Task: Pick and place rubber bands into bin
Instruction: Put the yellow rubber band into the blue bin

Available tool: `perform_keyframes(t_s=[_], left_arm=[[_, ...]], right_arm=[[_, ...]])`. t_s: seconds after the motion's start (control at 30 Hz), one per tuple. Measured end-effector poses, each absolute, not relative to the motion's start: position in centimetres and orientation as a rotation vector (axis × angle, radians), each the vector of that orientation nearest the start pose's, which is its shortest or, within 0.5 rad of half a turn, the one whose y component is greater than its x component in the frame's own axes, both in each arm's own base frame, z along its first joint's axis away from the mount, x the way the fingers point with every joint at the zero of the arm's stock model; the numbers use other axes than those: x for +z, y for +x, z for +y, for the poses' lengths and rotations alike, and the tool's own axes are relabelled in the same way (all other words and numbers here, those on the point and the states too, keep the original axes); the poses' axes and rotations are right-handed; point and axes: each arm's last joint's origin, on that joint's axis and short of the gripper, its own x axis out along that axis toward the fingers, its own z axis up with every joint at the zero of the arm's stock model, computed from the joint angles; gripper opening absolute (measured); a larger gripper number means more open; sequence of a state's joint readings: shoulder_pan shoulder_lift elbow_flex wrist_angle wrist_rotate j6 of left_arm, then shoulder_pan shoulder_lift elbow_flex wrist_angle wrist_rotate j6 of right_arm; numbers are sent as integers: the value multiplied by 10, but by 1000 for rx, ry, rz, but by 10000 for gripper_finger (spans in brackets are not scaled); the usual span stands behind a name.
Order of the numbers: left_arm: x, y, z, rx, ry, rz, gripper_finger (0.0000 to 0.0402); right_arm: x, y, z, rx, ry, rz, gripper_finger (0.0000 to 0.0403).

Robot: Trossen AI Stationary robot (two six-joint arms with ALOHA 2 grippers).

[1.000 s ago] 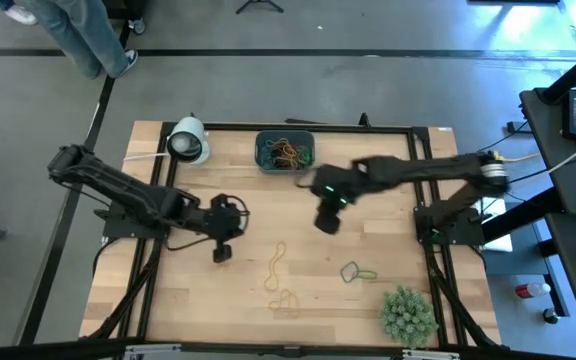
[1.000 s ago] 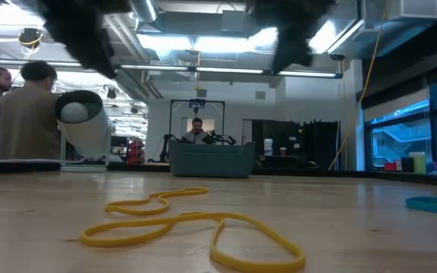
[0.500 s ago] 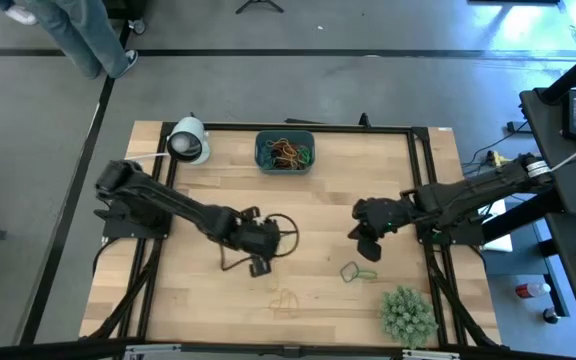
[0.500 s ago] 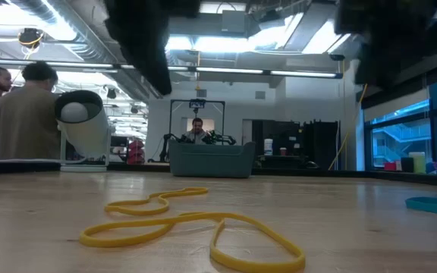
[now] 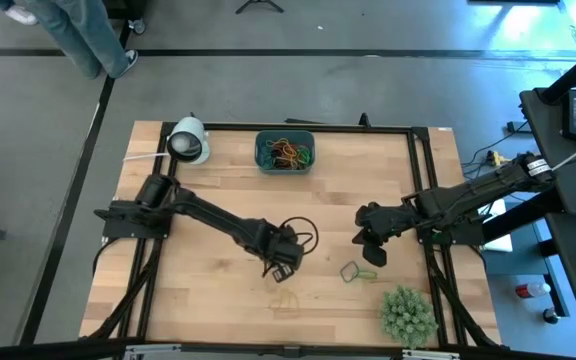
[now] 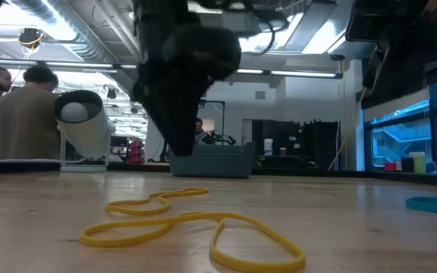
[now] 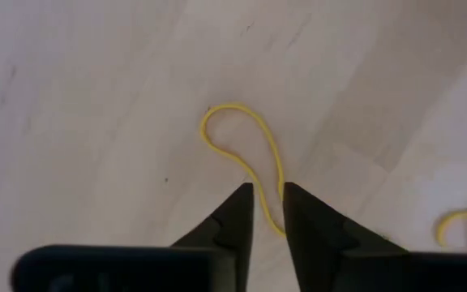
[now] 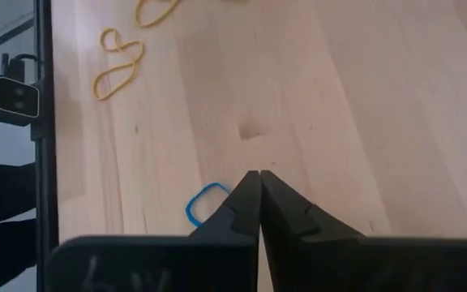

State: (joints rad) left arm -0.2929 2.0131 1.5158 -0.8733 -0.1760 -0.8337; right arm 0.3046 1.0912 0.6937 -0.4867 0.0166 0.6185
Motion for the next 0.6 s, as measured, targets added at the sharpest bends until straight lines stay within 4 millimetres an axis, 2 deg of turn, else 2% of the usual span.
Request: perform_keyframes(t_s=[0.3,0.6], left_arm=[[157,390,-95,517,-495,1332,124],[136,395,-97,534,-544,1378,125]], right_arm=[[223,199,62,6,399,926,9],[223,198,62,21,364,933,10]])
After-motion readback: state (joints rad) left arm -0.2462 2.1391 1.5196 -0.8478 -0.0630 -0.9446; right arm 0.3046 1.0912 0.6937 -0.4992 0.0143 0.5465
